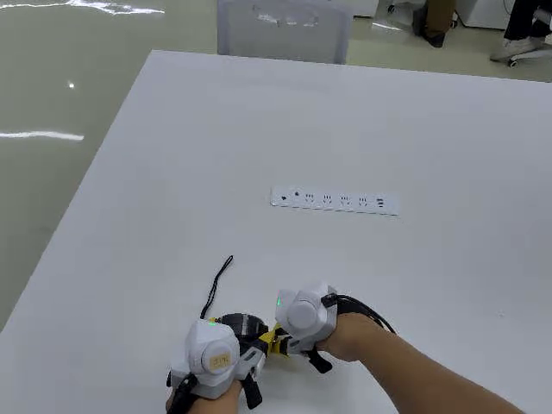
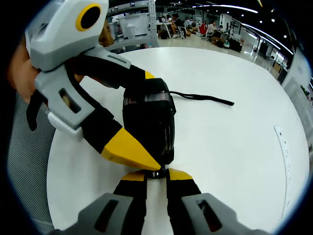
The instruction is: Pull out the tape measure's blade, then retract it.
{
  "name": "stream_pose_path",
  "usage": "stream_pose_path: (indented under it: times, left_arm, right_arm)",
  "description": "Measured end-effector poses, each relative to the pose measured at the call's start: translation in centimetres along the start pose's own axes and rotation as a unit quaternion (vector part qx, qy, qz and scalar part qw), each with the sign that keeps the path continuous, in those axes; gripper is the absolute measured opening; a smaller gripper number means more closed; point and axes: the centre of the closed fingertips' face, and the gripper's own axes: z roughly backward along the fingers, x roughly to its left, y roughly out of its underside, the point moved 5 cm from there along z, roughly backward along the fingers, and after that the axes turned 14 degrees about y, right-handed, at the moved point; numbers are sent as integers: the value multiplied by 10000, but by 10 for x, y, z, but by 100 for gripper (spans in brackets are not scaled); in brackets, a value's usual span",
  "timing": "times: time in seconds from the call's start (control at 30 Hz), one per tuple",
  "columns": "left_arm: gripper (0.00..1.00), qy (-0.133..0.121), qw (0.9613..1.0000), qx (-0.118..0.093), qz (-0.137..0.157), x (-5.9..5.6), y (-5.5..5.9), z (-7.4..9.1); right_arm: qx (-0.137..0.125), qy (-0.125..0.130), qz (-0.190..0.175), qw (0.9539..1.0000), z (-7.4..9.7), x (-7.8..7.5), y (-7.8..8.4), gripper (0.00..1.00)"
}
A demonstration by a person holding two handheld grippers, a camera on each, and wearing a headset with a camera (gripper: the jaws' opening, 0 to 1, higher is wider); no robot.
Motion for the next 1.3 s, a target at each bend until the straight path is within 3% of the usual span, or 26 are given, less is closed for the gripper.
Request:
stream_pose_path:
  times: [0.23,0.37,0.43,0.57,0.67,0.7,0.8,0.83,0.93,1.0,1.07,1.1,1.27,1.3]
  left_arm:
    - [59,-9,10000,-13,24,-1,-1,2]
    - [59,1,9999,56,97,0,0,1]
    - [60,28,9999,65,148,1,1,0]
    - [61,252,9985,176,446,4,0,0]
    - [61,430,9982,260,325,5,1,-1]
    - [63,661,9974,152,243,3,1,0]
    - [81,968,9945,57,390,0,4,7]
    - [84,938,9951,93,314,9,8,13]
    - [90,1028,9945,108,179,13,10,20]
    - [97,1218,9925,55,5,15,10,26]
    - [99,1370,9903,28,-237,19,6,38]
    - [99,1413,9895,4,-320,28,5,44]
    - [99,1576,9870,-75,-306,44,4,69]
    - [99,1649,9857,-196,-288,44,1,75]
  right_arm:
    - [-25,187,22,9998,0,0,1,18]
    - [-52,246,24,9997,2,3,2,36]
    - [-35,301,-39,9995,10,8,5,38]
    - [-63,494,-231,9985,18,6,9,46]
    - [-89,609,-427,9972,26,6,13,53]
    - [-100,659,-524,9964,28,5,18,55]
    - [-238,875,-815,9925,40,2,26,64]
    - [-287,926,-904,9912,44,1,31,65]
    - [-304,1006,-1173,9875,55,6,41,70]
    - [-285,1023,-1338,9853,58,5,51,76]
    - [-321,1106,-1507,9819,65,5,58,82]
    - [-368,1241,-1649,9778,70,5,60,84]
    - [-583,1445,-1876,9698,92,13,77,94]
    - [-630,1482,-2040,9656,95,15,81,95]
